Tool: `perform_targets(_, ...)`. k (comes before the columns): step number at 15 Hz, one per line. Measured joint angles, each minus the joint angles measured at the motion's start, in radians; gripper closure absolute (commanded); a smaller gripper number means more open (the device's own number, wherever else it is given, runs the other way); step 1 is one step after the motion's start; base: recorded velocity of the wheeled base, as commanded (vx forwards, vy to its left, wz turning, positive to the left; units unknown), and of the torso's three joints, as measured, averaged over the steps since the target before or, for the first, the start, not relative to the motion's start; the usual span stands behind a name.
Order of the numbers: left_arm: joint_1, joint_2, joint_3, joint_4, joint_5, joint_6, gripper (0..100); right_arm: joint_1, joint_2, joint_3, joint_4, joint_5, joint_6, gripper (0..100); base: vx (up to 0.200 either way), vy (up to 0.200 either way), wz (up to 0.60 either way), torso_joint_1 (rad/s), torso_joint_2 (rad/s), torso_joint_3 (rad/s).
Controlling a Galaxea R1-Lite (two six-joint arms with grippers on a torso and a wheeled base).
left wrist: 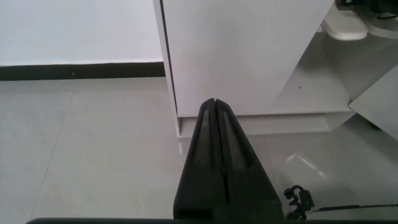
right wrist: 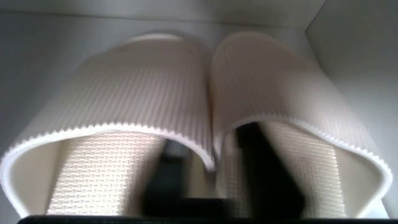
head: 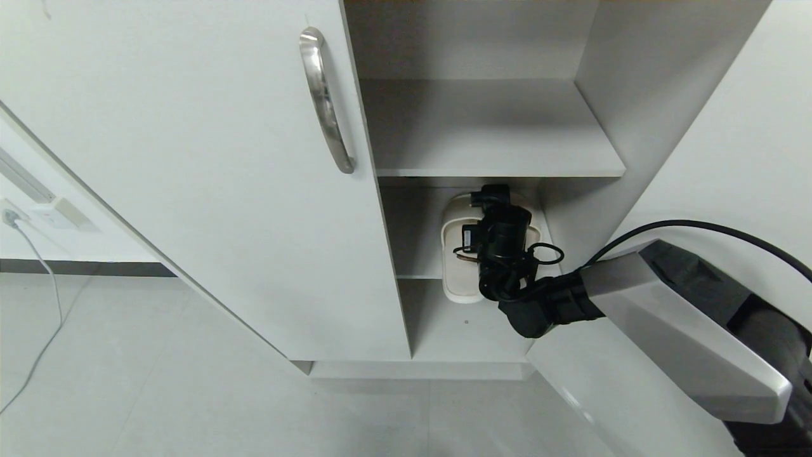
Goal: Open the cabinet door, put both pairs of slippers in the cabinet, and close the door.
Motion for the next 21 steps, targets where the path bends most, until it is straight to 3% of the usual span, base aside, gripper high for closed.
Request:
perform_targets(5, 0.000, 0.000, 0.000, 0.000, 0.000, 0.000, 100, 0.015, -0.033, 0.101, -0.023, -0.001, 0.001, 0, 0.000, 0.000, 0.00, 0.000, 0.00, 0.000)
perform_targets(17, 0.000, 0.000, 0.001, 0.000, 0.000, 0.000, 100, 0.161, -0.311, 0.645, -0.267, -0.027, 0.002, 0, 0.000, 0.000, 0.00, 0.000, 0.00, 0.000)
perform_targets(21, 0.000, 0.000, 0.001, 0.000, 0.000, -0.001, 100, 0.193, -0.365, 0.708, -0.270, -0.027, -0.001, 0, 0.000, 0.000, 0.00, 0.000, 0.00, 0.000)
